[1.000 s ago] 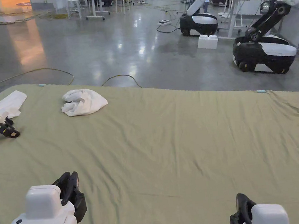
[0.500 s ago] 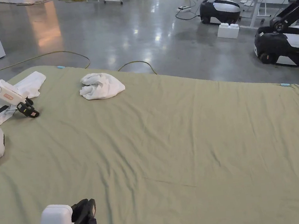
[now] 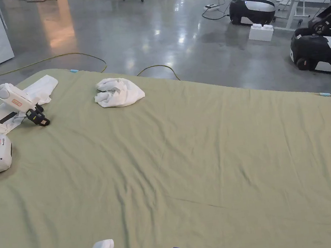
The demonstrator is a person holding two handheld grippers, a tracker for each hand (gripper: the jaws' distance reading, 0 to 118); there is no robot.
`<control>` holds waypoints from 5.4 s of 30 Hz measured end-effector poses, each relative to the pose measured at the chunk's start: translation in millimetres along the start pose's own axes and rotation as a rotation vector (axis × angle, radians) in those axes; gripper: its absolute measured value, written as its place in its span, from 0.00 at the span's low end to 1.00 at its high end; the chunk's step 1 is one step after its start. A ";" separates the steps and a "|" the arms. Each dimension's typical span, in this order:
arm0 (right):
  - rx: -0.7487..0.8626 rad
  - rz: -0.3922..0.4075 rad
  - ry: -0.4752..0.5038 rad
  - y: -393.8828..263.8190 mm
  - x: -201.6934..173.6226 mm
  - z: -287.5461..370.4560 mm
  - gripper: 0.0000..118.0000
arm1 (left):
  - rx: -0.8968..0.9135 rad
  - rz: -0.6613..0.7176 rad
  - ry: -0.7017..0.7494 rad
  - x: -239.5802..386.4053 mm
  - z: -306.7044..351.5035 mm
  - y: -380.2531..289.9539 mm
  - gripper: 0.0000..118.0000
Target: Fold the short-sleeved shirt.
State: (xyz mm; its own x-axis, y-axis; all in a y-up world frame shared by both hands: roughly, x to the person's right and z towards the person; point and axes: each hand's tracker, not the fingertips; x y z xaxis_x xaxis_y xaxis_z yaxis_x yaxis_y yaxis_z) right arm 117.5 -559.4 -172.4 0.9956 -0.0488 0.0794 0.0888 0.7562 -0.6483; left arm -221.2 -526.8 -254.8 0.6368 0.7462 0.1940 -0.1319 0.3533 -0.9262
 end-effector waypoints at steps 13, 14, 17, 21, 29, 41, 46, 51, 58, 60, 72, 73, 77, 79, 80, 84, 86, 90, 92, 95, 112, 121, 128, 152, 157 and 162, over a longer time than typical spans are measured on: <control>-0.004 0.020 0.001 -2.0 1.6 -0.6 0.00 | -0.198 0.216 -0.226 -30.1 -77.1 5.3 0.36; -0.005 0.017 0.002 -1.8 2.1 -0.5 0.00 | -0.196 0.219 -0.222 -18.2 -78.2 -1.1 0.30; -0.004 0.022 0.003 -2.1 1.1 -0.5 0.00 | -0.188 0.229 -0.233 -10.9 -76.7 -7.6 0.21; 0.004 0.041 -0.013 -3.2 -2.9 -1.3 0.00 | -0.163 0.212 -0.255 -13.6 -68.5 -3.7 0.18; 0.170 0.165 -0.036 42.1 0.4 19.8 0.00 | -0.102 0.175 -0.289 -7.4 -9.6 19.7 0.18; 0.393 0.101 -0.111 159.0 35.2 55.4 0.00 | 0.046 0.111 -0.024 -68.8 170.3 96.5 0.18; 0.439 0.088 -0.136 183.0 45.4 65.0 0.00 | 0.112 0.147 0.121 -86.5 238.1 121.8 0.18; 0.474 0.076 -0.143 190.3 50.4 76.8 0.00 | 0.140 0.190 0.216 -107.7 281.3 138.1 0.18; 0.459 0.084 -0.147 184.5 53.2 75.6 0.00 | 0.153 0.205 0.386 -104.6 301.0 144.5 0.18; 0.446 0.078 -0.145 181.4 54.2 73.1 0.00 | 0.148 0.205 0.434 -101.4 300.0 143.7 0.18; 0.415 0.063 -0.115 172.9 55.9 65.5 0.00 | 0.293 0.104 0.782 -83.4 341.7 152.3 0.61; 0.416 0.059 -0.112 173.3 56.1 66.0 0.00 | 0.313 0.086 0.809 -76.7 343.6 152.5 0.60; 0.419 0.050 -0.104 172.7 57.7 66.1 0.00 | 0.386 0.014 0.747 -63.7 341.1 152.7 0.60; 0.419 0.043 -0.102 172.1 58.2 65.6 0.00 | 0.395 -0.036 0.698 -55.4 324.9 149.4 0.60; 0.418 0.038 -0.100 171.6 58.5 65.1 0.00 | 0.390 -0.063 0.673 -49.6 313.0 146.6 0.60; 0.415 0.025 -0.096 168.0 58.2 62.9 0.00 | 0.399 -0.162 0.589 -25.5 256.5 126.5 0.60; 0.412 0.018 -0.094 165.8 57.9 62.0 0.00 | 0.423 -0.208 0.552 -12.8 216.3 111.5 0.60; 0.412 0.001 -0.098 165.3 56.7 60.1 0.00 | 0.544 -0.344 0.577 26.5 142.9 81.7 0.60; 0.416 -0.006 -0.104 167.1 55.3 59.6 0.00 | 0.600 -0.371 0.591 50.6 107.0 69.4 0.60; 0.424 -0.011 -0.108 171.2 51.8 60.3 0.00 | 0.699 -0.430 0.598 85.3 71.8 58.1 0.59; 0.486 -0.004 -0.125 171.8 33.6 63.1 0.00 | 0.882 -0.655 0.652 158.2 10.2 48.1 0.03; 0.500 0.034 -0.125 172.0 30.6 70.4 0.00 | 0.888 -0.622 0.632 156.8 19.3 48.1 0.03; 0.489 0.042 -0.150 172.2 30.7 67.1 0.09 | 0.901 -0.607 0.655 151.7 23.4 48.4 0.20; 0.485 -0.059 -0.191 178.2 62.9 65.2 1.00 | 0.930 -0.500 0.588 141.0 36.8 54.8 0.83; 0.397 -0.103 -0.244 190.3 66.3 61.9 1.00 | 0.938 -0.526 0.643 139.4 36.9 58.6 0.83; 0.386 -0.119 -0.292 195.6 56.8 59.4 1.00 | 0.933 -0.559 0.697 143.6 30.7 60.6 0.83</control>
State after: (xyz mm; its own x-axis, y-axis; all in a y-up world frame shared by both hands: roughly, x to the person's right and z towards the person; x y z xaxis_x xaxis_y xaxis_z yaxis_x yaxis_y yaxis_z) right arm 189.7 -375.5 -249.7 0.9249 -0.0060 0.3802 0.1290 0.9456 -0.2986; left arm -161.1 -380.9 -273.1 0.9998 0.0199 0.0099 -0.0183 0.9893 -0.1450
